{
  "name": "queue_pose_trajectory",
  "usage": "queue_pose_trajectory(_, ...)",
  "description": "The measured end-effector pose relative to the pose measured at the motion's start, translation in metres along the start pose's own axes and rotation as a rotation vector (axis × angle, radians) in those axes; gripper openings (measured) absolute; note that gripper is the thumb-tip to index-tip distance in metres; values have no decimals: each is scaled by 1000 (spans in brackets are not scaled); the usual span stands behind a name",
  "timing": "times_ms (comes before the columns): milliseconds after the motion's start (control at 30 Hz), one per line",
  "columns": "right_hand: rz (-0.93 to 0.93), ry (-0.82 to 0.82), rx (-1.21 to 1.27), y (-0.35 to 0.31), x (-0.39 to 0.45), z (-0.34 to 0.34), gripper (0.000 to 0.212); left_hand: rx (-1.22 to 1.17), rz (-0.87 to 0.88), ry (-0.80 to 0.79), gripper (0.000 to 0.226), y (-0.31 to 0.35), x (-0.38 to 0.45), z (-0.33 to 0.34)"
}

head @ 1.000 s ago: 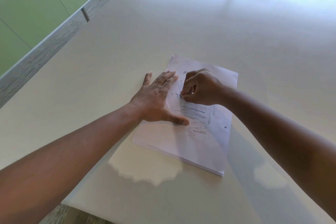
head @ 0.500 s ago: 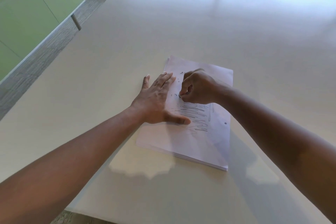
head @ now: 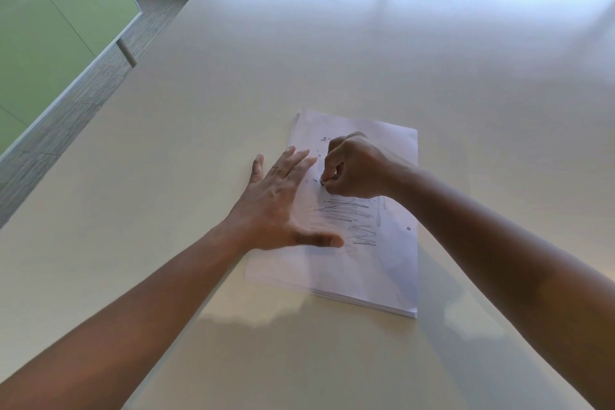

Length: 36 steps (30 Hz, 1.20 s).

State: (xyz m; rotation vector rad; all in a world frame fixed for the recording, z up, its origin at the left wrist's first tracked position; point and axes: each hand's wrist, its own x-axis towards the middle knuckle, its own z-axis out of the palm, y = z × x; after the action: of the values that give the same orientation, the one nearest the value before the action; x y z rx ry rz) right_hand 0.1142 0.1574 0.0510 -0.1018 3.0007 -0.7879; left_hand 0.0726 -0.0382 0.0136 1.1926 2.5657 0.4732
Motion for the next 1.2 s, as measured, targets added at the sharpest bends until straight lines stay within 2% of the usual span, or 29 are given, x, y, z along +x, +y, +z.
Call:
queue_pose_trajectory(267,-29,4,-7,4,1,1,10,126,-21,-40,154,7,-19,6)
queue_pose_trajectory(433,-68,28,34,9,1,4,11,121,-36,-39,157,8,-18,7)
queue_pose_trajectory(567,-176,70,64,10,-8,10,12,139,-36,-49,157,9,-18,7)
queue_pose_trajectory(700,-326,-43,101,4,-23,11,6,154,-41,-61,158,9,-18,7)
queue_pose_trajectory(767,-344,-65,102,5,-21,9,8,165,-41,-59,158,9,-17,8)
queue_pose_trajectory(1000,-317,70,93,14,-3,13,9,160,-47,-55,158,11,-18,7)
queue_pose_trajectory(1200,-400,-88,120,10,-22,12,8,163,-47,-54,158,11,-18,7)
